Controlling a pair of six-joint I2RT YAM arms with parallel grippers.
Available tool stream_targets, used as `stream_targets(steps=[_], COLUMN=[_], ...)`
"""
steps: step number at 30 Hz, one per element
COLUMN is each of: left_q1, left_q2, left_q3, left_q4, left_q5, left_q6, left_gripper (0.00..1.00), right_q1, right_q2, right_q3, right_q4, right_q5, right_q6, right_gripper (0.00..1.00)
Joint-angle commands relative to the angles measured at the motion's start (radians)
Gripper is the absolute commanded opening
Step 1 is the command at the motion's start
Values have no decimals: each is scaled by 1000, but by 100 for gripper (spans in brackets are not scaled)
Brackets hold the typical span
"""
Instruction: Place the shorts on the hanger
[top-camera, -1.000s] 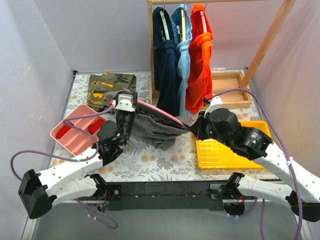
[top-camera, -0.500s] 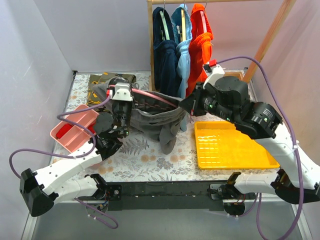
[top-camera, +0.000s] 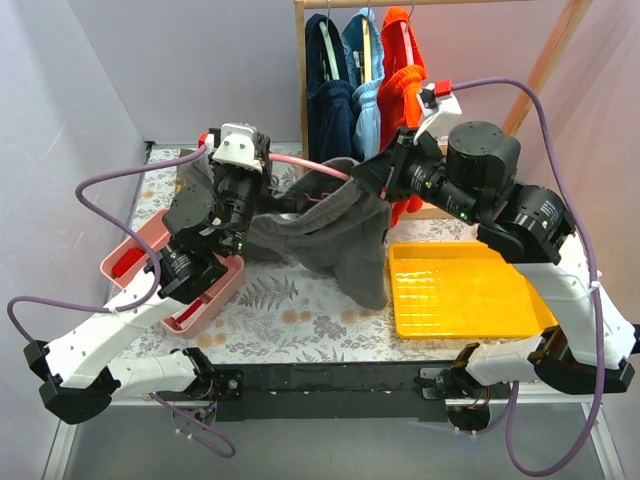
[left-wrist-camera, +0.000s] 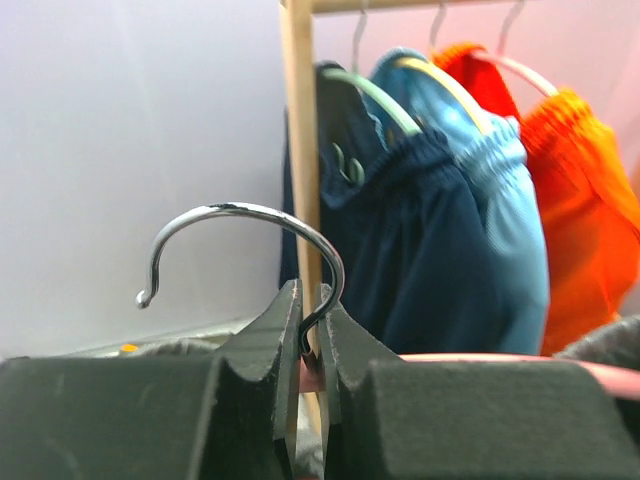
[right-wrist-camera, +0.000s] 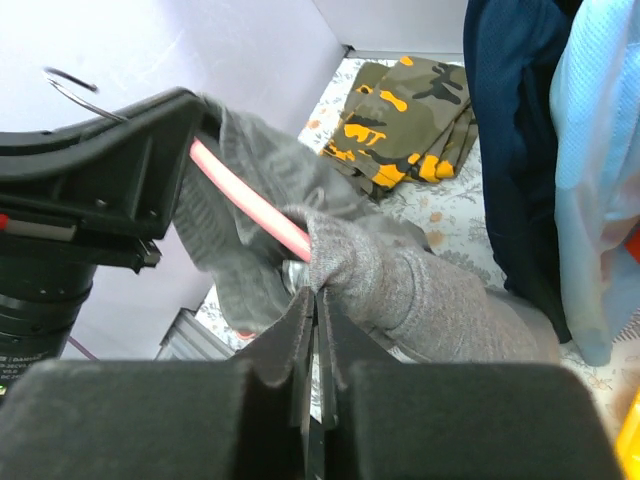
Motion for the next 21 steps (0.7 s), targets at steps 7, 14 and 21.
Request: stream_targets(steps=[7,14,21], left_q1=[-13,-13,-15], left_q2=[-69,-74,-57], left_q3=[60,130,196], left_q4=[-288,-417,-489], left_q5=[171,291,341], left_q6=[-140,-223,-249], left_gripper=[0,0,0], right_q1=[-3,-5,-3], right_q2=[-213,-399,-493], right_q3=[-215,-448,-568], right_q4=[209,157,114], right_q5=[-243,-241,-355], right_q6=[-332,-581,-669], right_gripper=[64,73,77])
